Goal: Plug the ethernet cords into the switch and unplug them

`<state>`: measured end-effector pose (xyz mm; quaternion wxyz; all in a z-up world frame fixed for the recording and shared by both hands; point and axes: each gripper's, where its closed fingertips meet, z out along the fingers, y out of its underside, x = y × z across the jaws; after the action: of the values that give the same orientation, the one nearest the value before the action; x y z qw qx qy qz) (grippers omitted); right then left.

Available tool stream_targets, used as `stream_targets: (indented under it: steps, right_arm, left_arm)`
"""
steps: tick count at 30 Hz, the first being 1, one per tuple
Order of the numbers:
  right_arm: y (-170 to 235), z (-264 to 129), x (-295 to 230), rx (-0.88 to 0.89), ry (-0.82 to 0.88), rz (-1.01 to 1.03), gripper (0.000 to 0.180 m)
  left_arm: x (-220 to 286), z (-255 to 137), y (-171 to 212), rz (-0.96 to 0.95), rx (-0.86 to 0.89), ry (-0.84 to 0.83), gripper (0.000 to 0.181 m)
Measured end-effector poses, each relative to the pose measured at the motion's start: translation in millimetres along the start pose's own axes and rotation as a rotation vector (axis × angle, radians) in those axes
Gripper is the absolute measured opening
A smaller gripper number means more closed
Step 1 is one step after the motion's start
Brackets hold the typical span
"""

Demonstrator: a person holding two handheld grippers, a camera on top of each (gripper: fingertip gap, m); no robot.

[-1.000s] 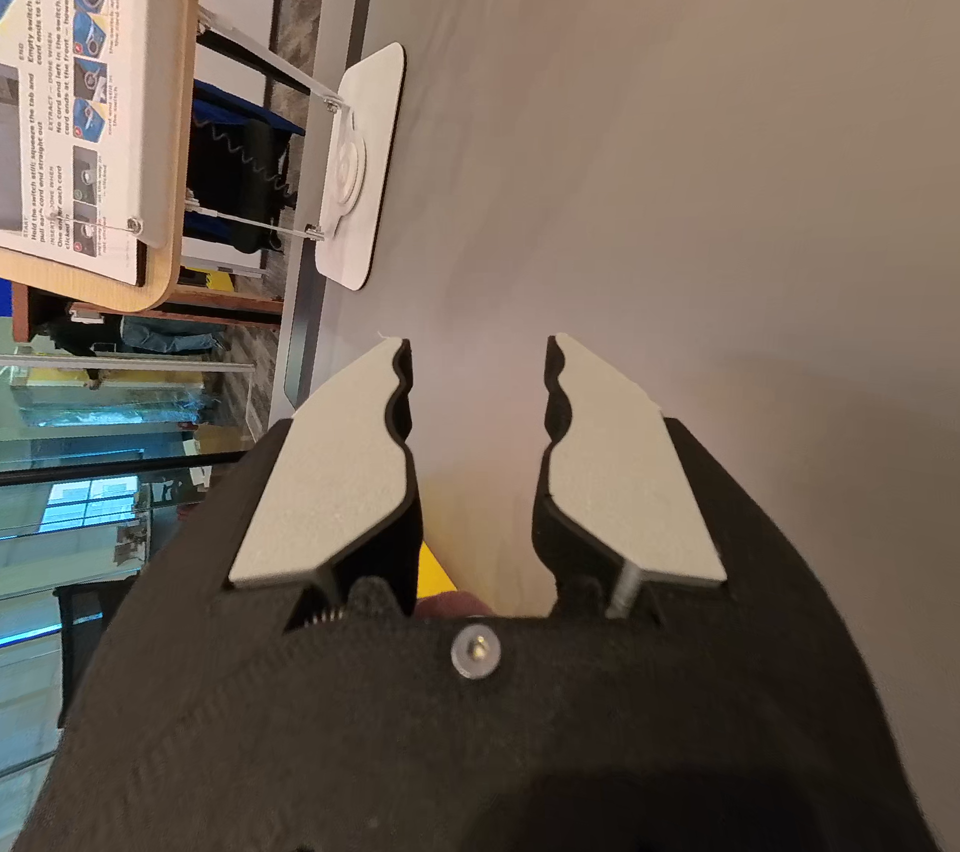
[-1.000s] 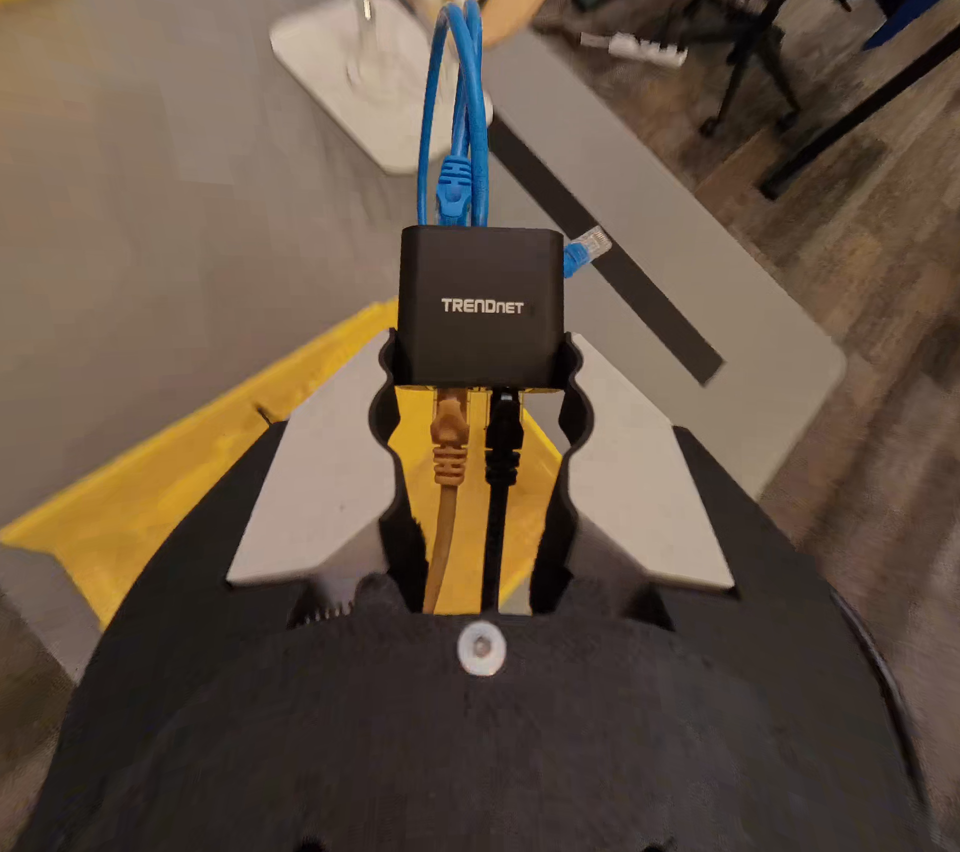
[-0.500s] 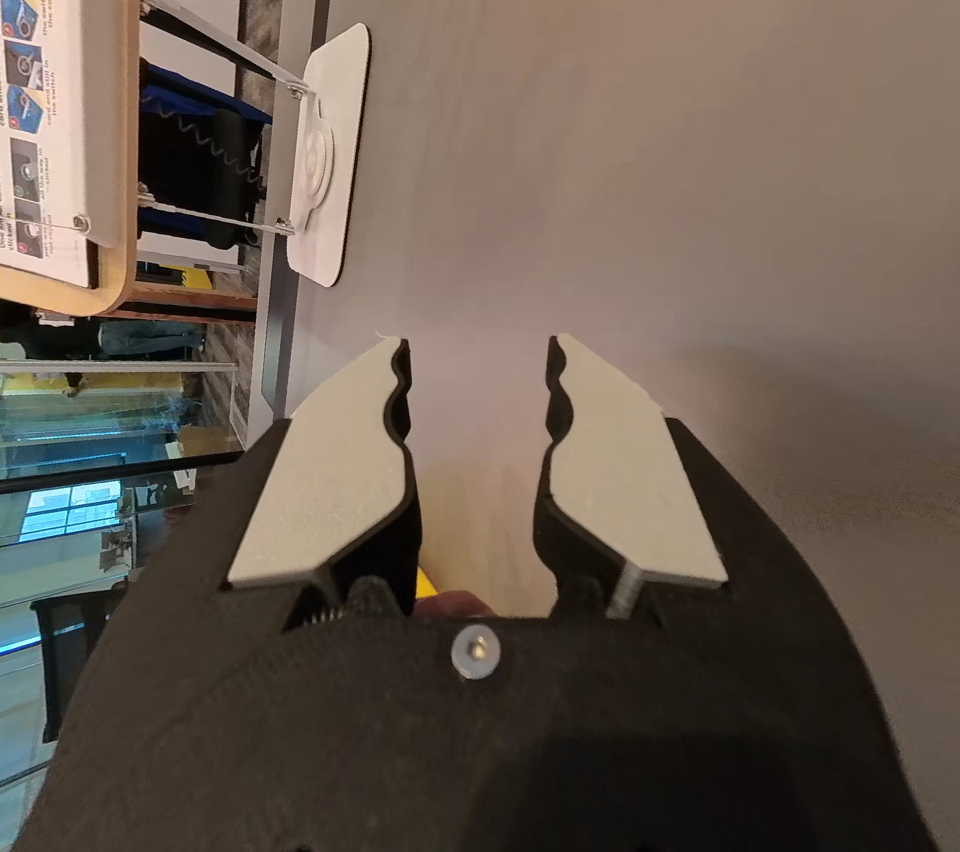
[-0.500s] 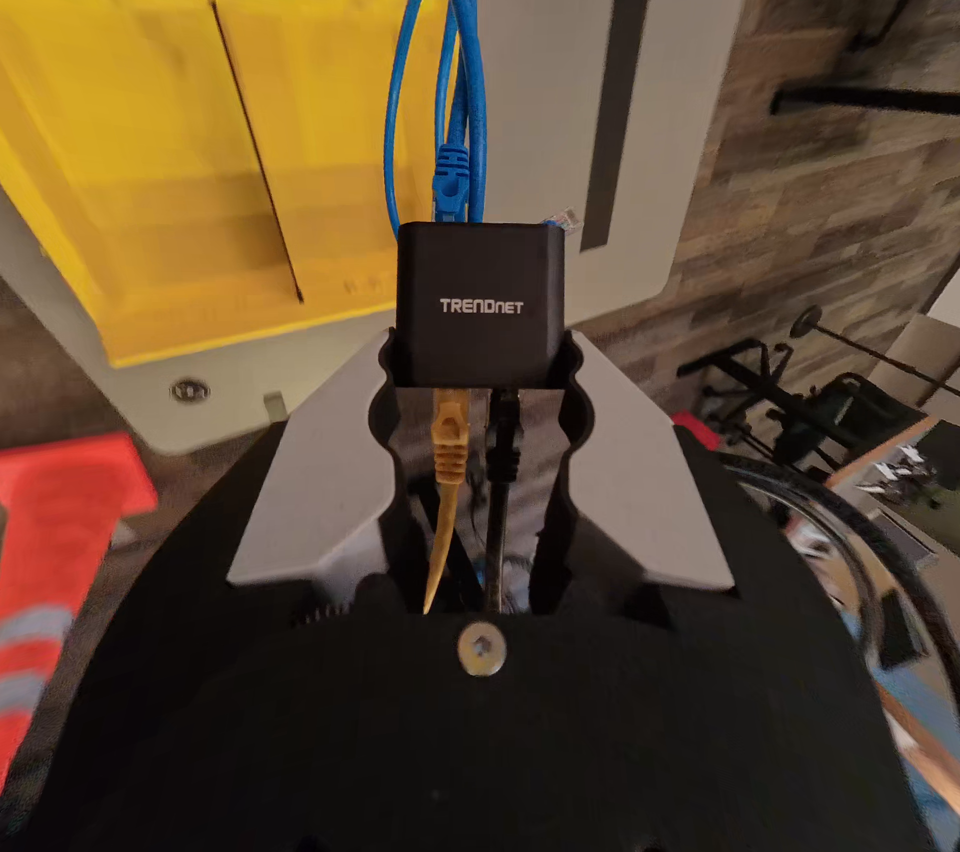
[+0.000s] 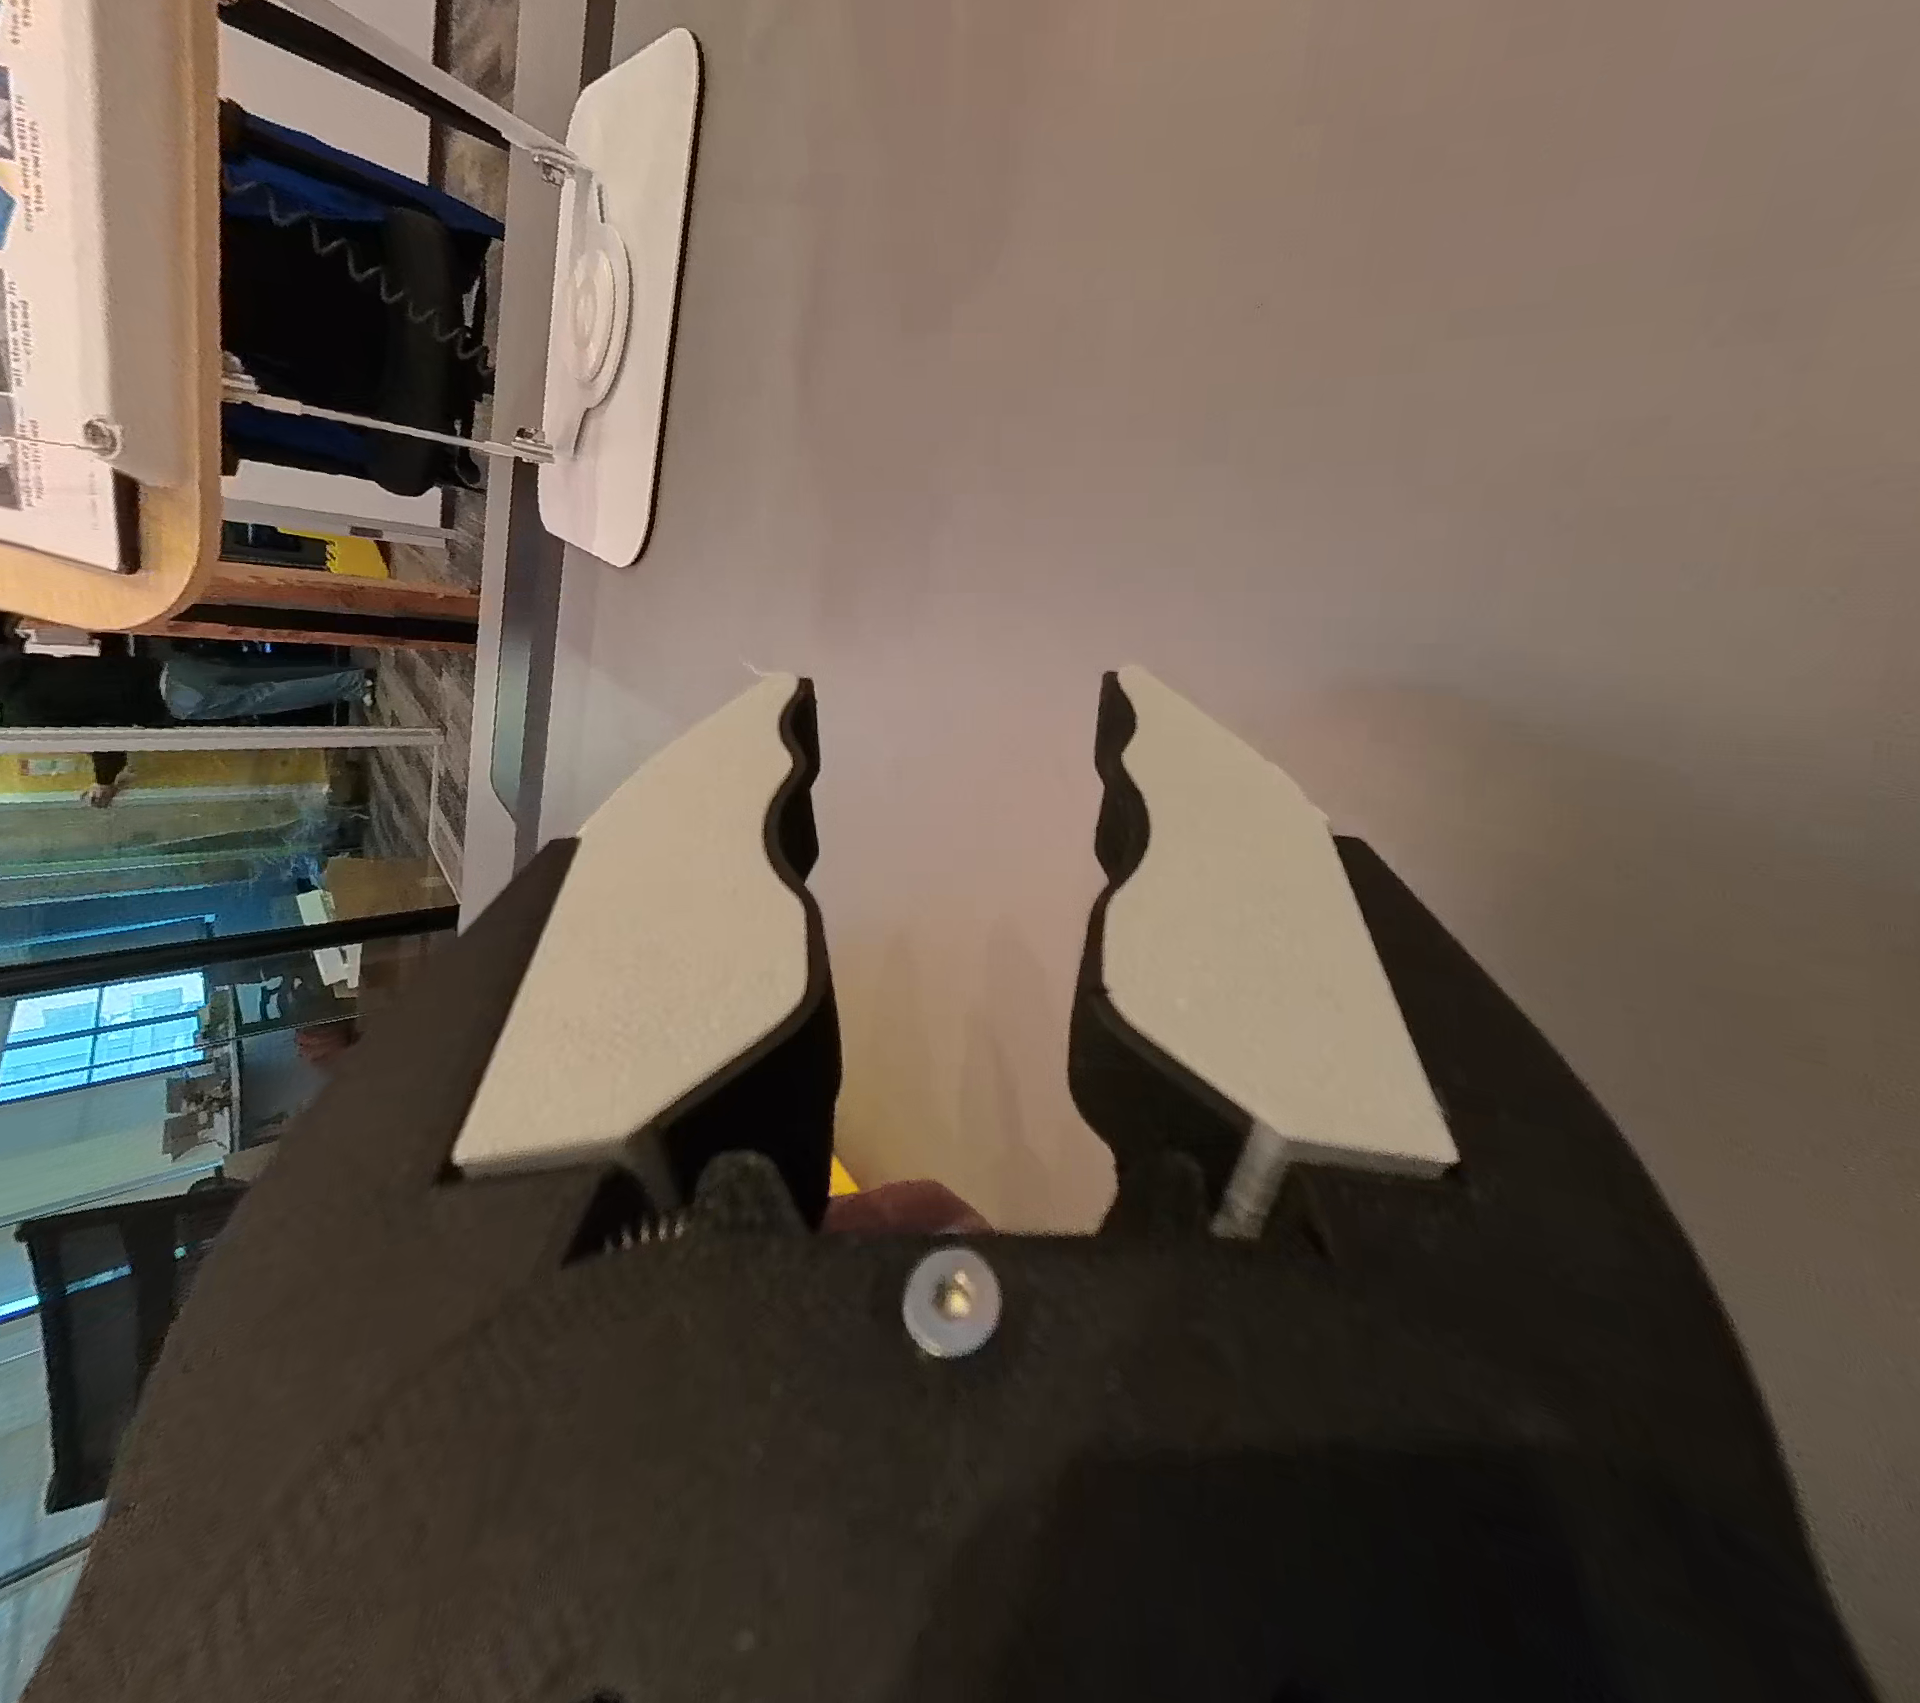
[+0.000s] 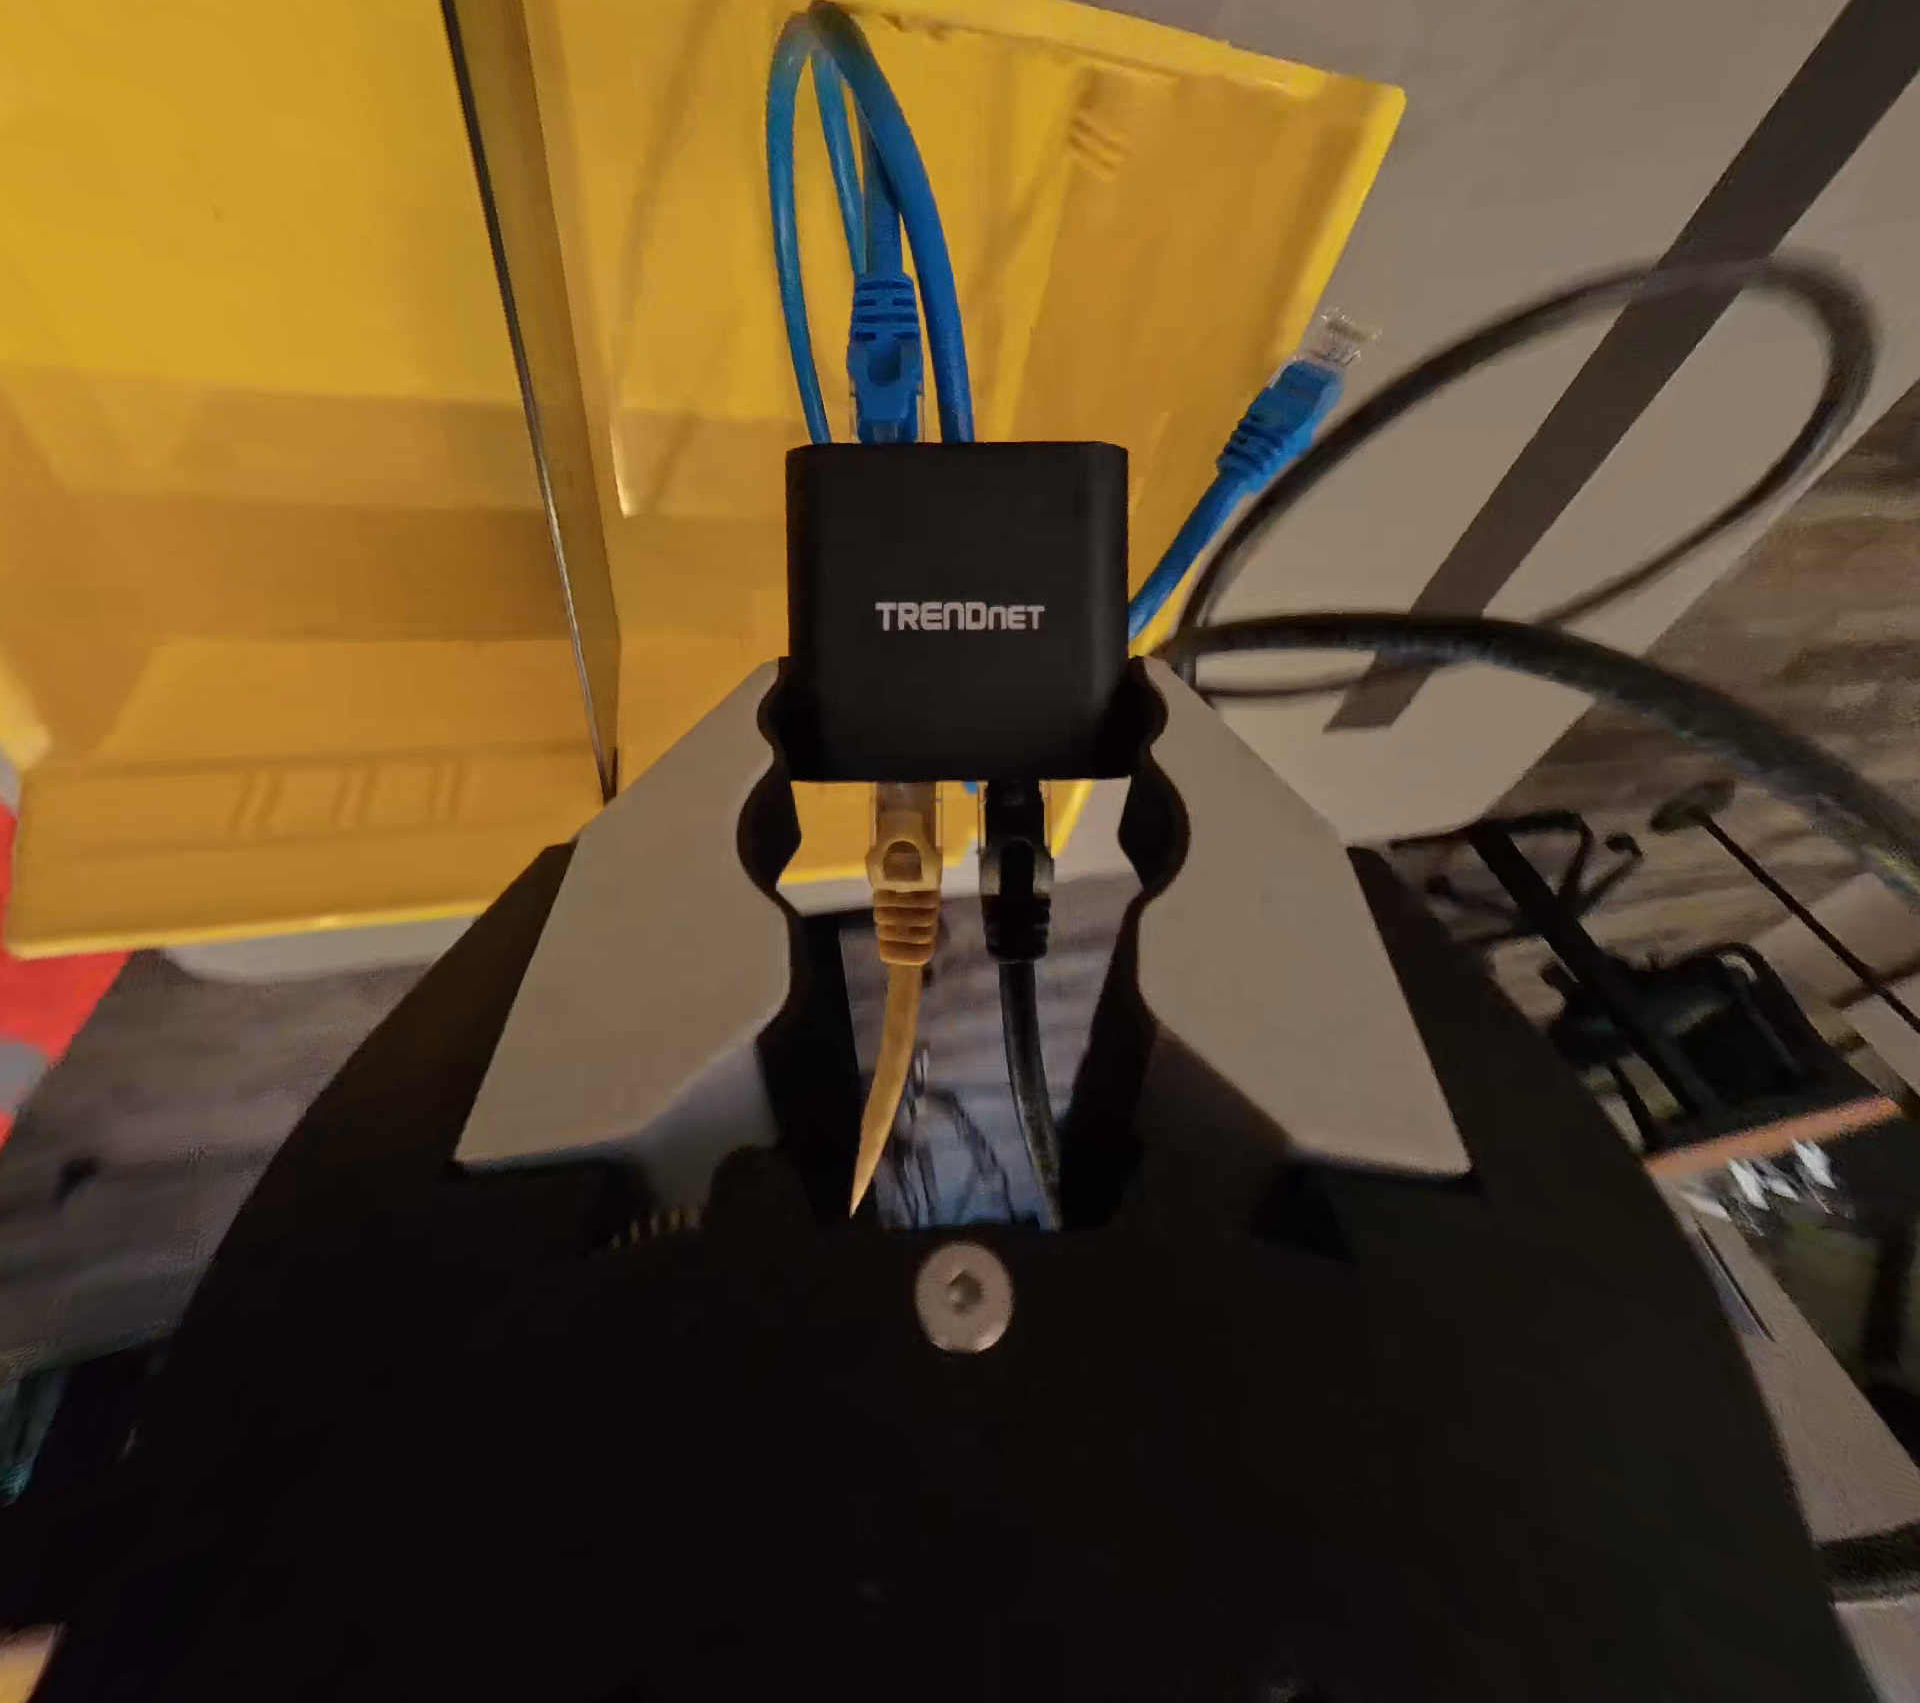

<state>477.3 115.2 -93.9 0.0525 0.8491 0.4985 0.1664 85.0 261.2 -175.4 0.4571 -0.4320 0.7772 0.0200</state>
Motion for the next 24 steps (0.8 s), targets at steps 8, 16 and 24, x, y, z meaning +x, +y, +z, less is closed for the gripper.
stream_targets:
  steps: [8,16,24]
  right_arm:
    - [-2,39,0,-0.078,0.014,0.013,0.061]
    - [-2,71,7,-0.237,0.014,0.038,0.061]
    - [-17,121,-19,-0.21,-0.15,0.063,0.061]
  left_arm:
    - [12,8,-1,0.014,-0.013,0.038,0.052]
    - [17,9,1,0.007,-0.015,0.06,0.052]
    - [21,7,1,0.008,-0.013,0.075,0.053]
